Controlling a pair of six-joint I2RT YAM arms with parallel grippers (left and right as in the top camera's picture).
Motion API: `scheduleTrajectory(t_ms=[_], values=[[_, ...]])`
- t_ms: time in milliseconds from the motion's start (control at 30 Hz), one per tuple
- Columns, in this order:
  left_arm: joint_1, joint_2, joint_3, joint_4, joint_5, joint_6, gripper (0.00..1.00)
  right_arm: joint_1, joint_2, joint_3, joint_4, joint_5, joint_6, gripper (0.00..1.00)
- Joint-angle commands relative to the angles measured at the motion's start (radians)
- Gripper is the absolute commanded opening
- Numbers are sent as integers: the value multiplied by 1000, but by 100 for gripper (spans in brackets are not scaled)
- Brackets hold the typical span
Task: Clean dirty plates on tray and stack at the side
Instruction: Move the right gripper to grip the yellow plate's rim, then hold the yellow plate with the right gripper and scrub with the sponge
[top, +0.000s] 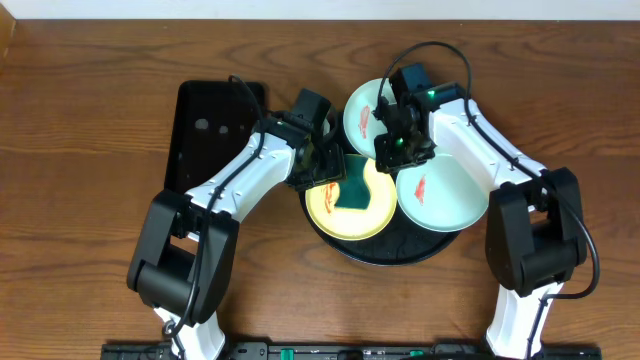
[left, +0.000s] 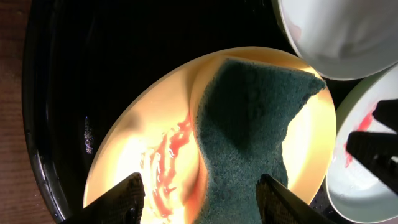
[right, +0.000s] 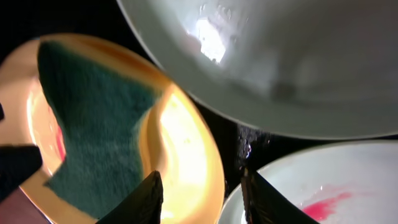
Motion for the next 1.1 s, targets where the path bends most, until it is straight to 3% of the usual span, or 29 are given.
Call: scheduleTrajectory(t_ms=[0, 533, 1067], values=[[6, 4, -2, -3, 10, 18, 59, 14, 7, -9, -5, 16, -50, 39], [6, 4, -2, -2, 10, 18, 59, 14, 7, -91, 94, 14, -56, 37], [6, 4, -2, -1, 10, 18, 59, 15, 7, -151, 152, 14, -45, 24]])
